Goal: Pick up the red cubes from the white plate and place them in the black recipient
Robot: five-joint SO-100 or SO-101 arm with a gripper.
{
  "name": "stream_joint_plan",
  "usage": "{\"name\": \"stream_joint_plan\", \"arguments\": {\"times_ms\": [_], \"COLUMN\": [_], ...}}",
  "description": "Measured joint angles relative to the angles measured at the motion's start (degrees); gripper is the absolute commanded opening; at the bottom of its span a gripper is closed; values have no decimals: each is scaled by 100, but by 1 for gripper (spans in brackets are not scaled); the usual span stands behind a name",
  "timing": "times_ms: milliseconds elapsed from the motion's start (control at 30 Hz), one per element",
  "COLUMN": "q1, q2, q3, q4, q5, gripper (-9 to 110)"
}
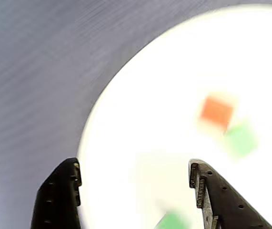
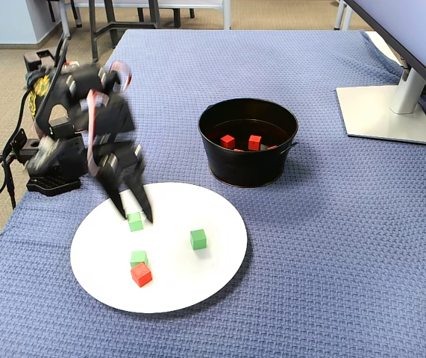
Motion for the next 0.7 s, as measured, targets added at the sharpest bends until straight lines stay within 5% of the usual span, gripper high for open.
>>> {"name": "stream_joint_plan", "arguments": {"times_ms": [233, 700], "q1": [343, 510], "q2": [-1459, -2461], "q3": [-896, -1362], "q4": [0, 237], "q5": [-721, 1230], "gripper": [22, 22]}}
